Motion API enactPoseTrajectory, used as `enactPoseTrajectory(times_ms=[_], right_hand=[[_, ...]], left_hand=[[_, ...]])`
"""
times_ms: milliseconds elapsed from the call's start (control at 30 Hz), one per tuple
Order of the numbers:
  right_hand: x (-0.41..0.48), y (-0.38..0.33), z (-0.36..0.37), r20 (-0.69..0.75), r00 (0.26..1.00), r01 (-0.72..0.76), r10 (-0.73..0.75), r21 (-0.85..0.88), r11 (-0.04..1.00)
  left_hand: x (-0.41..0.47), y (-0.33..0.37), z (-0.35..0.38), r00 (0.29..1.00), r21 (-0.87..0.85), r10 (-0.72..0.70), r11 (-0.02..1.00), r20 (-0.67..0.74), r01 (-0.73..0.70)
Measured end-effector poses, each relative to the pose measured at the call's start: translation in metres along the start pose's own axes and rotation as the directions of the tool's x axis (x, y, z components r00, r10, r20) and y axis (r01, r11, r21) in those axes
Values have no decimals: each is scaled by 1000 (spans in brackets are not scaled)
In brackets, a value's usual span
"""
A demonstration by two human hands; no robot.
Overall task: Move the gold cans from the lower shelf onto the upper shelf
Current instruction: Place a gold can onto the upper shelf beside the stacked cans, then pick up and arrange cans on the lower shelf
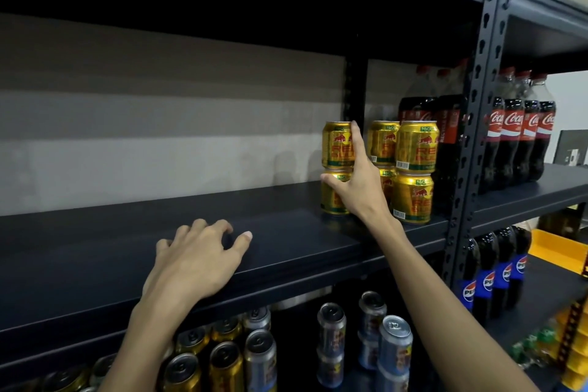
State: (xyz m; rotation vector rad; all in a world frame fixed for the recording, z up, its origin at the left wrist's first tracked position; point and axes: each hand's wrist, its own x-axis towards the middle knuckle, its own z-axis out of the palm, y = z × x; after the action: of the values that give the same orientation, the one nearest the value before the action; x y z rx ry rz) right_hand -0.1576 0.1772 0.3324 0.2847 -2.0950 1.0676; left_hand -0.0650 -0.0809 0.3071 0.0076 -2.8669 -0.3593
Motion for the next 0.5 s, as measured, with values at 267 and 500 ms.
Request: enactPoseTrajectory(times_ms=[267,500], right_hand=[[-11,3,1,-25,1000,1,0,9,1000],[-34,4,-2,-133,991,23,-23,-4,1000]], left_hand=[[0,2,-1,1000,6,-2,1000,-4,2],[-4,-1,-1,1000,-36,13,999,-12,-14]])
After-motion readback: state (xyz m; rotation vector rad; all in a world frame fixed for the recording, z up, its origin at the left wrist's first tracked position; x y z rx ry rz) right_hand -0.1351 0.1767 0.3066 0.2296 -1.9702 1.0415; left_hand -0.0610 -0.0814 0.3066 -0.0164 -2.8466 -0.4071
